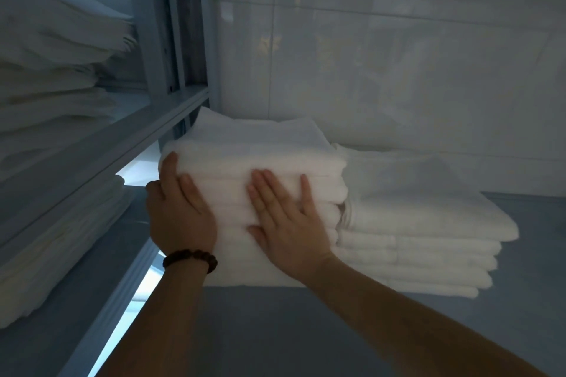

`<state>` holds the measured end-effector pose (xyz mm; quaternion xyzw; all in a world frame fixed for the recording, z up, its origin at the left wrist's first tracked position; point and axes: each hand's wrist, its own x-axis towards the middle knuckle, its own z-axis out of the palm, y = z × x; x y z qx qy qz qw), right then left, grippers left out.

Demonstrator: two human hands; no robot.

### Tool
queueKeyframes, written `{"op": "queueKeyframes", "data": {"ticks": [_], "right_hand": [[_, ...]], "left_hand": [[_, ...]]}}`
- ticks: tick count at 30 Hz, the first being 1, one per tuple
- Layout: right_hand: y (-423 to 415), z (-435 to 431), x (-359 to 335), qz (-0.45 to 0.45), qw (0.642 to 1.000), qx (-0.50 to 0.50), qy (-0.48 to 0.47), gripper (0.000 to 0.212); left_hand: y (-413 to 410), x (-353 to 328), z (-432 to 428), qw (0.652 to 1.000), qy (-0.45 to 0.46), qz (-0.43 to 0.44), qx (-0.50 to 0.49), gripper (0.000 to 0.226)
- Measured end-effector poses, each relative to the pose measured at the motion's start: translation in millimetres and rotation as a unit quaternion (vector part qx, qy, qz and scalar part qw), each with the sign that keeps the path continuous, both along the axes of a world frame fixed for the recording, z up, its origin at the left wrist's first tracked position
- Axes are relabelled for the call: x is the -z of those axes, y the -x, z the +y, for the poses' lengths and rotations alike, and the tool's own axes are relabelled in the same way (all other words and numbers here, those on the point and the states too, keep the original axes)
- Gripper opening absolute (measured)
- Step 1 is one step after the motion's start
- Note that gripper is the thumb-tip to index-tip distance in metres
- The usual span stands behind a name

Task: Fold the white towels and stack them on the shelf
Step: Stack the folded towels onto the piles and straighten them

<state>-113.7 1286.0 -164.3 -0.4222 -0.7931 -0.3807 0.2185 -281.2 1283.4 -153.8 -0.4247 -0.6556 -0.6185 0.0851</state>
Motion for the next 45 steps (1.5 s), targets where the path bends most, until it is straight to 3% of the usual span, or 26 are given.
{"op": "queueKeyframes", "data": {"ticks": [4, 9, 12, 19, 23, 26, 29, 32, 33, 34, 35, 36, 38, 39, 40, 42, 45], "right_hand": [[-44, -14, 17, 0.031, 0.999, 0.033, -0.014, 0.067], [12, -18, 14, 0.023, 0.999, -0.045, -0.021, 0.064], [28, -6, 10, 0.005, 0.999, -0.044, -0.016, 0.062], [-33, -26, 43, 0.055, 0.998, 0.008, -0.005, 0.064], [-13, -35, 17, 0.101, 0.995, -0.015, 0.001, 0.063], [8, -14, -32, 0.124, 0.992, 0.016, 0.014, 0.062], [15, -8, -48, 0.167, 0.980, 0.078, 0.079, 0.062], [4, -24, -38, 0.162, 0.983, 0.024, 0.080, 0.058], [-5, -26, -41, 0.207, 0.976, 0.005, 0.073, 0.056], [-12, -24, -47, 0.293, 0.953, -0.009, 0.071, 0.054], [-19, -20, -54, 0.410, 0.907, -0.022, 0.099, 0.053], [-25, -16, -63, 0.539, 0.825, -0.040, 0.165, 0.052], [-34, -8, -79, 0.735, 0.587, -0.068, 0.333, 0.053], [-38, -7, -84, 0.775, 0.481, -0.091, 0.399, 0.055], [-42, -7, -87, 0.785, 0.421, -0.120, 0.439, 0.058], [-44, -16, -92, 0.774, 0.385, -0.173, 0.472, 0.062], [-43, -33, -87, 0.751, 0.386, -0.211, 0.492, 0.063]], "left_hand": [[4, 0, -1, 0.999, -0.008, -0.035, -0.001, 0.041], [4, 17, -3, 0.990, 0.008, -0.138, 0.030, 0.059], [4, 18, -7, 0.989, 0.035, -0.144, 0.017, 0.068], [7, 12, -10, 0.981, 0.118, -0.153, 0.013, 0.065], [5, 1, -12, 0.984, 0.052, -0.170, 0.023, 0.062], [1, -16, -7, 0.989, -0.011, -0.134, 0.057, 0.064], [3, -21, 1, 0.984, -0.016, -0.156, 0.084, 0.063], [8, -15, 3, 0.985, -0.013, -0.153, 0.075, 0.054], [9, -14, 4, 0.984, -0.009, -0.163, 0.077, 0.052], [10, -13, 4, 0.980, -0.003, -0.180, 0.083, 0.051], [11, -13, 5, 0.975, 0.005, -0.201, 0.092, 0.050], [13, -14, 5, 0.969, 0.015, -0.224, 0.105, 0.049], [18, -15, 6, 0.952, 0.038, -0.267, 0.146, 0.048], [21, -16, 6, 0.942, 0.047, -0.286, 0.171, 0.048], [24, -17, 7, 0.932, 0.056, -0.303, 0.192, 0.049], [30, -18, 8, 0.914, 0.072, -0.335, 0.219, 0.050], [41, -18, 7, 0.892, 0.087, -0.377, 0.235, 0.057]]}}
